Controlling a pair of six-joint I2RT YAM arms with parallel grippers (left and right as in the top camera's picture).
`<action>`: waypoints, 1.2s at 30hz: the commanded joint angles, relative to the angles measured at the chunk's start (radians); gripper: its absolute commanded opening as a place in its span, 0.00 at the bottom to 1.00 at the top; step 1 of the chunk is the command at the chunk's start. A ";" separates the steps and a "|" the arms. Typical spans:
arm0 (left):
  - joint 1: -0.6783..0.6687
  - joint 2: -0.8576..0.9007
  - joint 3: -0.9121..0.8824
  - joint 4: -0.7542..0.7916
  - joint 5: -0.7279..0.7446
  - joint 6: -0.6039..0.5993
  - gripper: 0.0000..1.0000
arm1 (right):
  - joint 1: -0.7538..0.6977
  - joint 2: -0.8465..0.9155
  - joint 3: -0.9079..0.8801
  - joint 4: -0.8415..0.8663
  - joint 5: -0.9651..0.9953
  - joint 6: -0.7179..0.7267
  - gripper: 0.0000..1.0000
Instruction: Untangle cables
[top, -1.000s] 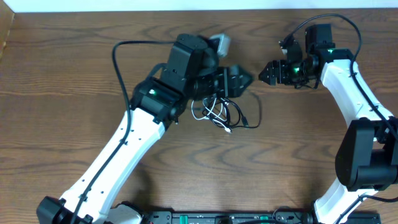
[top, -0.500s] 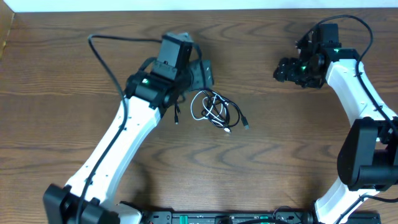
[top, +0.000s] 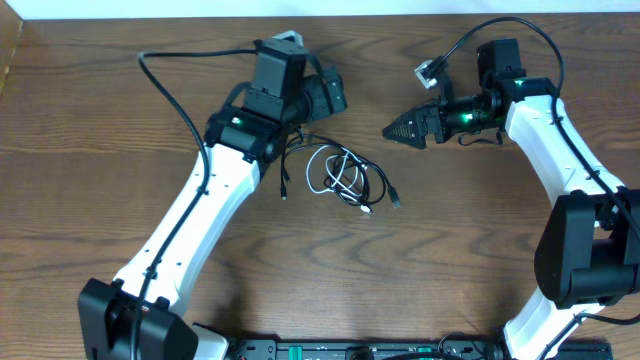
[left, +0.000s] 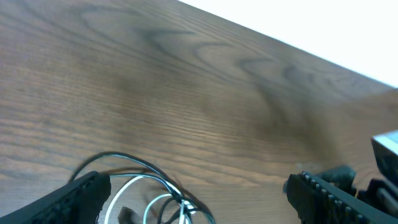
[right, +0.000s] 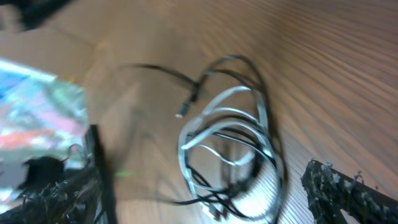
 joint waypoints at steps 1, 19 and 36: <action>0.025 -0.003 0.010 -0.001 0.070 -0.061 0.95 | 0.036 -0.025 0.014 0.006 -0.166 -0.111 0.99; 0.004 0.087 0.010 -0.235 0.175 0.146 0.79 | -0.050 -0.025 0.014 0.096 0.368 0.332 0.90; -0.162 0.338 0.010 -0.217 0.049 0.341 0.69 | -0.168 -0.025 0.014 0.032 0.420 0.327 0.93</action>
